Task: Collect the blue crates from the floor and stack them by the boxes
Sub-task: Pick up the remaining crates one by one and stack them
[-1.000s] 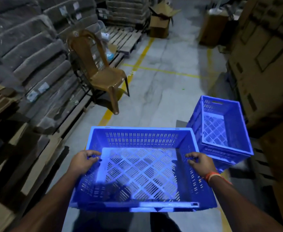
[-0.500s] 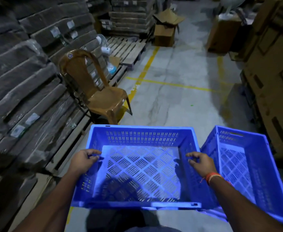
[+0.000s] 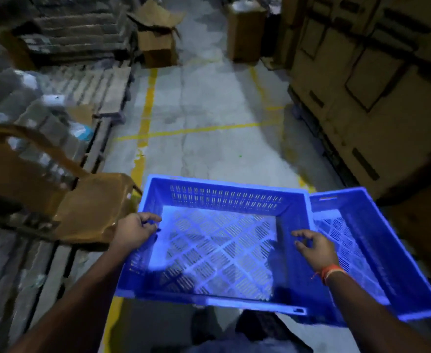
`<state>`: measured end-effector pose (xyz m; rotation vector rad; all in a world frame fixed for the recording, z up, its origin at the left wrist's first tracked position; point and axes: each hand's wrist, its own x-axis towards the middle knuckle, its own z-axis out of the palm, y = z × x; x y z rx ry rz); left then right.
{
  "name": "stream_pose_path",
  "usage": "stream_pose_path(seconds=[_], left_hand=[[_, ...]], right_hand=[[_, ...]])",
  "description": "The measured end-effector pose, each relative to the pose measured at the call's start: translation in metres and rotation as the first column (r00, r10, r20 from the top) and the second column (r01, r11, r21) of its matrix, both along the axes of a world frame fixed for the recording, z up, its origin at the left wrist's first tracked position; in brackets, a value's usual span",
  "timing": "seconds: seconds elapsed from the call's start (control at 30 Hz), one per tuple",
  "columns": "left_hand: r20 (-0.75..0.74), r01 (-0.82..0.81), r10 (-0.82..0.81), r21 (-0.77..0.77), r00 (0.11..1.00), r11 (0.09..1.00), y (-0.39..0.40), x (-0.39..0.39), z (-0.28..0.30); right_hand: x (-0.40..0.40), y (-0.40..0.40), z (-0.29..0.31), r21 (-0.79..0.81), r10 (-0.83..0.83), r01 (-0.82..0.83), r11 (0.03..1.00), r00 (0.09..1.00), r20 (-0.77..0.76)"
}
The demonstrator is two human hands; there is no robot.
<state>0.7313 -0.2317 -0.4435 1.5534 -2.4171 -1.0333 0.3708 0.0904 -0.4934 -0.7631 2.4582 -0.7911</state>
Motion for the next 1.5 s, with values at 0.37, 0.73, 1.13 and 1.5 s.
stream_pose_path(seconds=[0.37,0.73,1.13,1.5], left_hand=[[0.074,0.384,-0.379,-0.074,0.922,0.92,-0.103,-0.242,0.011],[0.085,0.66,-0.655,-0.088,0.751,0.746,-0.119,-0.46,0.018],[-0.045,0.941,-0.941,-0.037,0.334,0.336,-0.014,-0.669,-0.01],[-0.072,0.993,-0.99,-0.02,0.117,0.119,0.092,-0.744,-0.046]], right_hand=[[-0.09,0.006,0.003,-0.06,-0.362,0.361,0.931,0.932,-0.005],[-0.154,0.038,0.021,-0.068,-0.657,0.655,0.752,0.754,-0.012],[-0.148,0.122,0.027,0.106,-0.907,0.908,0.406,0.414,-0.079],[-0.13,0.192,0.02,0.186,-0.97,0.962,0.201,0.221,-0.098]])
